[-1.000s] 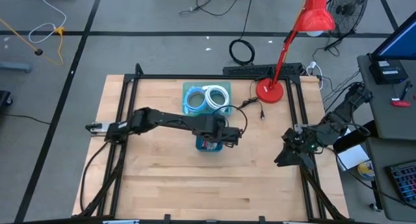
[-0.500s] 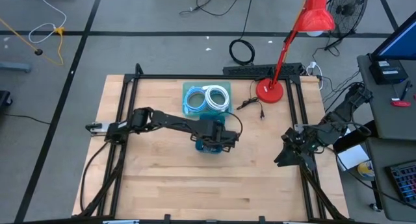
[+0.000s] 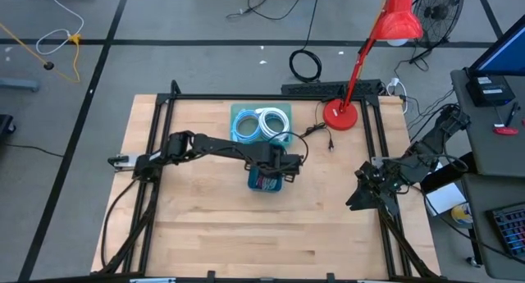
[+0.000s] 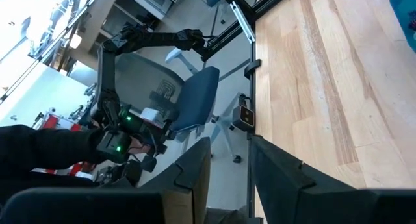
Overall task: Pick & Place USB Port
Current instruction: Put the black usb cable into the blue bin, then return to Home Position
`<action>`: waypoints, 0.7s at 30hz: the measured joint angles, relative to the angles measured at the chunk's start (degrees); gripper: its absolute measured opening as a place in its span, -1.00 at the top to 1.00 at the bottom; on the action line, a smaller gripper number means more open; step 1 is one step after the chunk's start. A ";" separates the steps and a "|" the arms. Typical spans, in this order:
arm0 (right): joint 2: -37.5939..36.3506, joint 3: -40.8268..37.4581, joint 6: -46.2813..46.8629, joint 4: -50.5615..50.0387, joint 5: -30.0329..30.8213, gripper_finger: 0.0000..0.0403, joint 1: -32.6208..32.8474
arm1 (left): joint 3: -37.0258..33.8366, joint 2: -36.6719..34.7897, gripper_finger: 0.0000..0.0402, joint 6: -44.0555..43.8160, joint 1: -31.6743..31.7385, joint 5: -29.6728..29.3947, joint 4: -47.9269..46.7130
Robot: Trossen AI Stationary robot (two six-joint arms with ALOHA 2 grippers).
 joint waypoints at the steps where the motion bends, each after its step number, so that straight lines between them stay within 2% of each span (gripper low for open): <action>1: 0.00 0.00 -0.01 -0.04 0.00 0.50 0.00 | 0.00 0.00 0.84 0.24 0.05 0.27 -0.15; 5: -0.01 0.00 -0.56 -0.07 -0.02 0.50 0.00 | -0.04 -0.83 0.69 1.68 -0.02 0.29 -1.12; 8: 0.00 0.00 -0.86 -0.10 -0.02 0.50 0.00 | -0.04 -2.83 0.63 2.29 -0.11 -2.18 -0.84; 16: -0.02 0.00 -1.32 -0.08 0.02 0.50 -0.26 | -0.03 -10.06 0.63 8.27 0.17 -10.08 2.60; 21: 0.00 0.00 -1.32 -0.04 -0.02 0.50 -0.26 | 0.00 -15.07 0.62 14.36 -0.24 -9.01 7.69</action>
